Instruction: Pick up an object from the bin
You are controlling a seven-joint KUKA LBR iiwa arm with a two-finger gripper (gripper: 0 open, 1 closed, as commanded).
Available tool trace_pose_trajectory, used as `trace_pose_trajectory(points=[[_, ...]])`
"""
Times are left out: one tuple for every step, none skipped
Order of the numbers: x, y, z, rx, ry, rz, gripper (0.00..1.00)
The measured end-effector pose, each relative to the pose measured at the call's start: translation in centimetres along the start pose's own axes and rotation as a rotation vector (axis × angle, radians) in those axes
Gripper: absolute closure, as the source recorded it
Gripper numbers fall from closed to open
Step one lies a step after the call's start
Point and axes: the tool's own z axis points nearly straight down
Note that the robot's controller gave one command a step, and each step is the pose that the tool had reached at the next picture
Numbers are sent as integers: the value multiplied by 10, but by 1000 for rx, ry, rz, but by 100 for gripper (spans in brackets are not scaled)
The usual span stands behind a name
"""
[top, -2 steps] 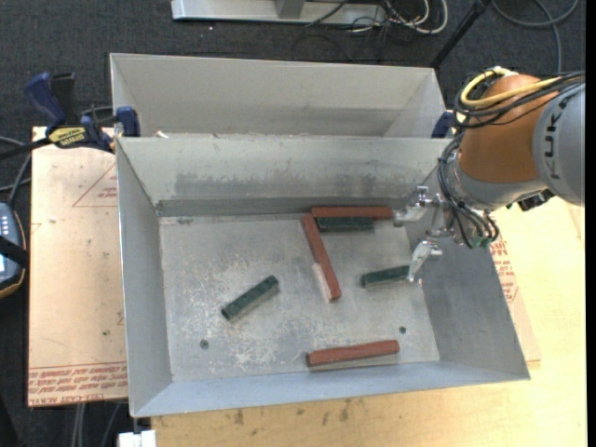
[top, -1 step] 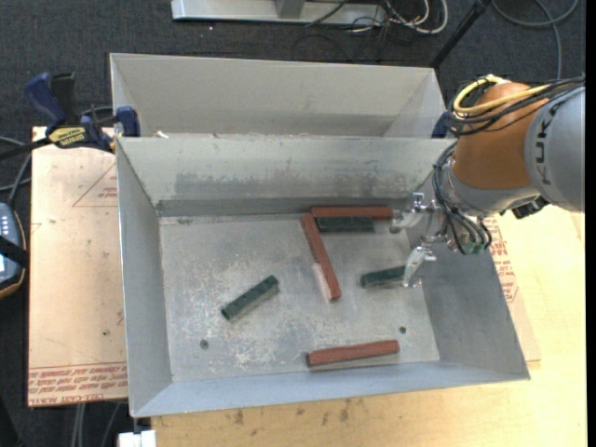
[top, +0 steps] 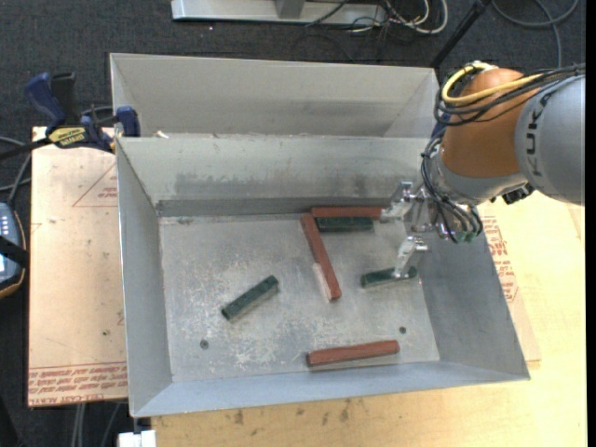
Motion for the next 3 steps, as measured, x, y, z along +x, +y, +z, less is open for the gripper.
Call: trace_pose_trajectory(points=[[10, -16, 37, -1, -1, 104, 0], [-2, 74, 39, 10, -18, -295, 100], [-2, 74, 39, 9, -18, -294, 100]])
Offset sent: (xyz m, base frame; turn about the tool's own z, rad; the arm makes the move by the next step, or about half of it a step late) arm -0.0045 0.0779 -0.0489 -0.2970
